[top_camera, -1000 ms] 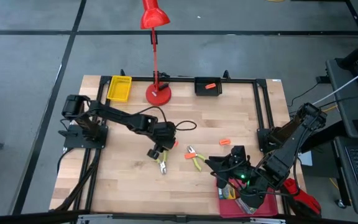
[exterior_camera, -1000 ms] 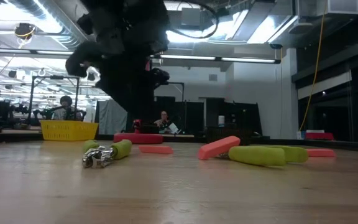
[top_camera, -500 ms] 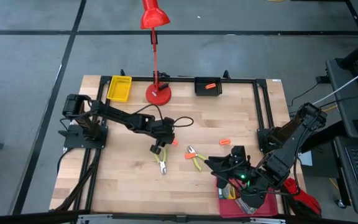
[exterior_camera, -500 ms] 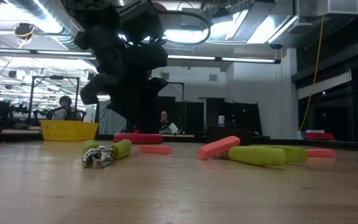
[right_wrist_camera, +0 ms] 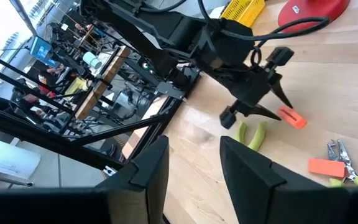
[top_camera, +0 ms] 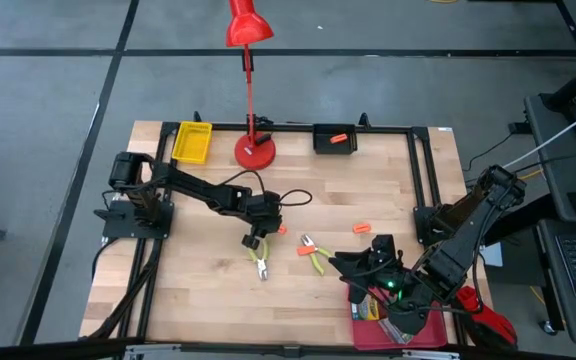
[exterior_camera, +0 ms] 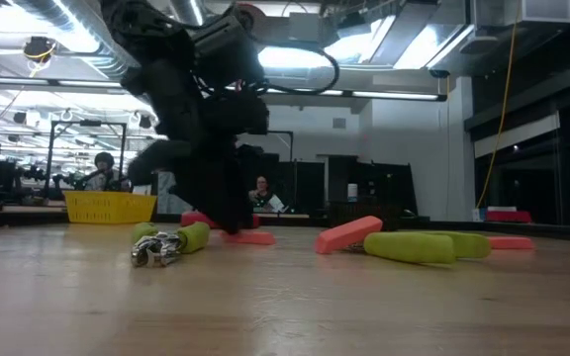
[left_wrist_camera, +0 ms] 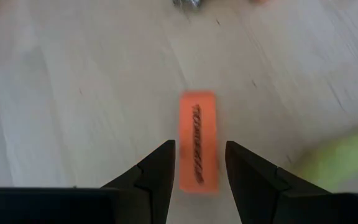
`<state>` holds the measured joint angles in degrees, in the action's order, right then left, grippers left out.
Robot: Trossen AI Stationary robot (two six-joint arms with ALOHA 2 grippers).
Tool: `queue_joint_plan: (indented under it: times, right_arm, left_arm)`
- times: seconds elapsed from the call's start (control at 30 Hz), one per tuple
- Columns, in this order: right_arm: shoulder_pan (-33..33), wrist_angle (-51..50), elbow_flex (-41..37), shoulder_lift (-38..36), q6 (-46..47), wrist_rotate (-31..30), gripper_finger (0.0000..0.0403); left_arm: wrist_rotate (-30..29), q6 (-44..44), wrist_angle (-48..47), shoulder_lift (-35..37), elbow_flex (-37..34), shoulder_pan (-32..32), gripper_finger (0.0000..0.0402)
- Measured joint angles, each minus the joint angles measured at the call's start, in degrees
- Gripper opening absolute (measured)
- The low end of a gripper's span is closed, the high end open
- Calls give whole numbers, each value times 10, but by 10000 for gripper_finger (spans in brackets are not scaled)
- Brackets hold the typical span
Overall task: Pick & Place School Supplies
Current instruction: Put the orange eraser into the black bin
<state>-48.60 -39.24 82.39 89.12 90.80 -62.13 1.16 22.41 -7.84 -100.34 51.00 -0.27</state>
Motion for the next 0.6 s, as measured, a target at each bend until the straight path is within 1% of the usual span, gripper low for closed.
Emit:
queue_joint_plan:
  times: [0.27, 0.33, 0.4, 0.5, 0.6]
  right_arm:
    - [0, 6, 0, 0, -2, 0, 146]
    - [0, 5, 0, 0, -2, 1, 146]
    - [0, 5, 0, 0, -3, 1, 146]
    - [0, 5, 0, 0, -5, 2, 146]
    - [0, 5, 0, 0, -6, 2, 146]
  left_arm:
    - [1, -14, 13, -24, 2, 0, 138]
    - [-4, -34, 17, -27, 3, 1, 138]
    - [-24, -64, 23, -28, 3, 2, 137]
    - [-32, -106, 36, -30, 2, 15, 123]
    - [-32, -135, 50, -31, 1, 32, 94]
